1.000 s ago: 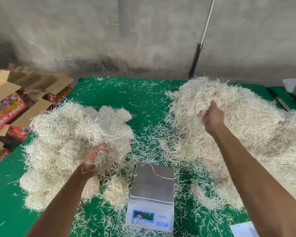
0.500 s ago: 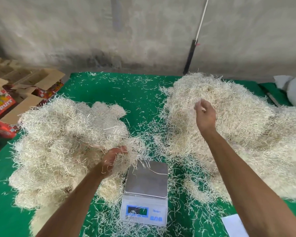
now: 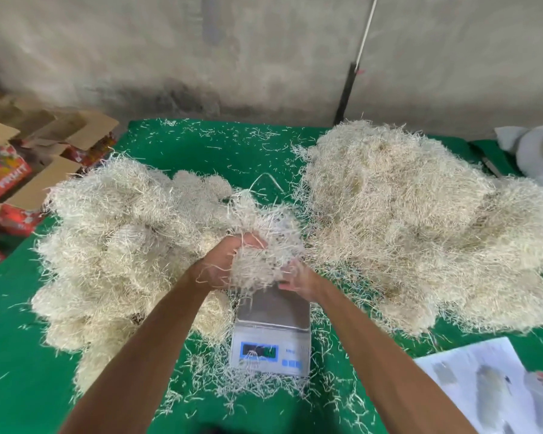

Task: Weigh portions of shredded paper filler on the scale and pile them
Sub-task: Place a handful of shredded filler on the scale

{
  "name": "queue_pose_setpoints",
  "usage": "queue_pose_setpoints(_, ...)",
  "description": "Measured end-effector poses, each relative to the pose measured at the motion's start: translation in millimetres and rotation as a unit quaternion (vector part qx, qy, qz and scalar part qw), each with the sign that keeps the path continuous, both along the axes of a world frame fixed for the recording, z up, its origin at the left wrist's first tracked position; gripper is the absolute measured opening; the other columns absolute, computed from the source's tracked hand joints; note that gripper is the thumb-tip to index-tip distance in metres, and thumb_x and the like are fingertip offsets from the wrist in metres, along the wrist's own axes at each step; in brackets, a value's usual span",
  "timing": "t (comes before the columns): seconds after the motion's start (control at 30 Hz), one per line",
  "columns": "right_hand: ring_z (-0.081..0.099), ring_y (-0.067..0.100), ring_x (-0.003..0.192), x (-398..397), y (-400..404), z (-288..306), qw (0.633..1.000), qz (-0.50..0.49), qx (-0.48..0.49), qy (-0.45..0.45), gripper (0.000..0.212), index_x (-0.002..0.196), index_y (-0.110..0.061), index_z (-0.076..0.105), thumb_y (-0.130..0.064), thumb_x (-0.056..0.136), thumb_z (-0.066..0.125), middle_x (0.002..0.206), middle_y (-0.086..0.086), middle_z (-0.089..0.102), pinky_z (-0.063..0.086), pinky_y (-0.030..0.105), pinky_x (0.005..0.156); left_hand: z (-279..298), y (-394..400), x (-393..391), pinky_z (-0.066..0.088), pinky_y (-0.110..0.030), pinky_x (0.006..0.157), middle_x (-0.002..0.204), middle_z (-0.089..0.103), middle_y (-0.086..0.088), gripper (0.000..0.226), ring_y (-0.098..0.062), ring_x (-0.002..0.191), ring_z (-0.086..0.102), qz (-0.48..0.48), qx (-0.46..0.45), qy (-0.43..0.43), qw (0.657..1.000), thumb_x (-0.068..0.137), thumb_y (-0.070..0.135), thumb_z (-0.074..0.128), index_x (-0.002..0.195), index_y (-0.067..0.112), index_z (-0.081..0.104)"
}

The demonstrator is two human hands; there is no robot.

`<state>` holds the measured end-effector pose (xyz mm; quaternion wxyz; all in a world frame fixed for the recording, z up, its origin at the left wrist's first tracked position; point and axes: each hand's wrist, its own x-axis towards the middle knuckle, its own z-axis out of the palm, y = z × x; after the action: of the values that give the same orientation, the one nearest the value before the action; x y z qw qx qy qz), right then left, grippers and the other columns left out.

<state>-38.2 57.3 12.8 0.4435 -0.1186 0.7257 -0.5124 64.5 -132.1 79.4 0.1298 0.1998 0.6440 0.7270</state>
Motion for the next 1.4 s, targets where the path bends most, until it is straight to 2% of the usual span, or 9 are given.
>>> queue_pose_setpoints(0.17, 0.072, 0.040, 0.101, 36.5, -9.7, -33.3, 0.984, -0.097, -0.052, -0.137, 0.084, 0.115, 0.008, 0.063, -0.057, 0.109, 0.010, 0.103, 0.033, 0.069, 0.050, 0.053, 0.109, 3.7, 2.8, -13.5, 0.059, -0.021, 0.073, 0.119, 0.068, -0.001, 0.024, 0.002, 0.092, 0.071, 0.197, 0.044, -0.227, 0.953, 0.096, 0.033, 0.057, 0.100, 0.044, 0.078)
queue_pose_setpoints(0.23, 0.071, 0.036, 0.089, 32.3, -15.8, -24.2, 0.973, -0.198, -0.093, -0.073, 0.067, 0.126, 0.005, 0.060, -0.051, 0.111, 0.026, 0.095, 0.027, 0.067, 0.056, 0.042, 0.094, -16.7, -0.7, -12.5, 0.051, -0.024, 0.099, 0.147, 0.050, 0.004, 0.036, 0.011, 0.124, 0.049, 0.199, -0.066, -0.259, 0.943, 0.097, 0.045, 0.048, 0.132, 0.049, 0.058)
queue_pose_setpoints(0.37, 0.050, 0.019, 0.057, 18.9, -17.9, 17.0, 0.978, -0.120, -0.122, 0.123, 0.039, 0.092, -0.017, 0.072, -0.051, 0.103, 0.057, 0.064, -0.002, 0.058, 0.044, 0.025, 0.051, -66.6, 9.2, -8.4, 0.059, -0.050, 0.087, 0.144, 0.051, -0.013, 0.059, -0.033, 0.122, 0.060, 0.268, -0.080, -0.386, 0.879, 0.089, 0.065, 0.057, 0.133, 0.026, 0.056)
queue_pose_setpoints(0.5, 0.065, 0.017, 0.103, 17.4, -22.4, 31.8, 0.906, 0.050, -0.055, 0.417, 0.030, 0.112, -0.018, 0.074, -0.043, 0.100, 0.064, 0.112, 0.001, 0.071, 0.051, 0.038, 0.093, -91.3, 32.5, -15.2, 0.060, -0.048, 0.084, 0.127, 0.060, -0.007, 0.057, -0.034, 0.110, 0.064, 0.331, -0.083, -0.439, 0.831, 0.092, 0.056, 0.057, 0.134, 0.018, 0.053)
queue_pose_setpoints(0.67, 0.039, 0.028, 0.148, 38.5, -2.1, -8.9, 0.950, 0.087, 0.134, 0.268, 0.088, 0.162, -0.019, 0.030, -0.077, 0.096, 0.041, 0.166, 0.009, 0.033, 0.031, 0.051, 0.122, -108.7, 37.8, -11.8, 0.054, -0.045, 0.096, 0.150, 0.040, -0.014, 0.073, -0.032, 0.127, 0.050, 0.348, -0.162, -0.399, 0.833, 0.092, 0.043, 0.068, 0.151, 0.019, 0.033)
queue_pose_setpoints(0.83, 0.067, 0.031, 0.113, 38.0, 23.1, -39.4, 0.937, -0.024, 0.177, 0.300, 0.053, 0.144, -0.012, 0.053, -0.048, 0.105, 0.051, 0.140, 0.013, 0.061, 0.054, 0.050, 0.102, -117.8, 13.8, 6.8, 0.059, -0.052, 0.086, 0.143, 0.046, -0.011, 0.062, -0.038, 0.119, 0.057, 0.369, 0.085, -0.417, 0.826, 0.097, 0.055, 0.054, 0.147, 0.021, 0.040)
queue_pose_setpoints(1.0, 0.072, 0.019, 0.078, 29.4, 38.3, -44.7, 0.931, -0.177, 0.103, 0.303, 0.037, 0.107, -0.015, 0.070, -0.047, 0.107, 0.050, 0.097, 0.008, 0.075, 0.062, 0.045, 0.076, -129.7, -3.5, 22.3, 0.055, -0.047, 0.095, 0.130, 0.063, -0.001, 0.055, -0.019, 0.107, 0.066, 0.386, -0.233, -0.231, 0.862, 0.084, 0.046, 0.077, 0.130, 0.020, 0.061)
queue_pose_setpoints(1.13, 0.045, 0.010, 0.050, 27.9, 44.6, -48.1, 0.924, -0.227, 0.081, 0.298, 0.066, 0.101, -0.001, 0.070, -0.061, 0.104, 0.042, 0.069, 0.015, 0.063, 0.039, 0.019, 0.045, -128.7, -2.8, 25.6, 0.052, -0.046, 0.101, 0.124, 0.067, -0.002, 0.055, -0.018, 0.110, 0.065, 0.426, -0.215, -0.199, 0.856, 0.085, 0.053, 0.074, 0.124, 0.016, 0.064)
queue_pose_setpoints(1.4, 0.046, -0.001, 0.053, 26.6, 38.0, -49.9, 0.924, -0.207, 0.069, 0.314, 0.033, 0.087, -0.028, 0.059, -0.051, 0.107, 0.046, 0.065, -0.015, 0.051, 0.036, 0.020, 0.055, -128.8, -3.5, 27.8, 0.056, -0.047, 0.096, 0.132, 0.064, -0.008, 0.072, -0.020, 0.114, 0.064, 0.462, -0.176, -0.183, 0.850, 0.085, 0.068, 0.063, 0.136, 0.017, 0.057)
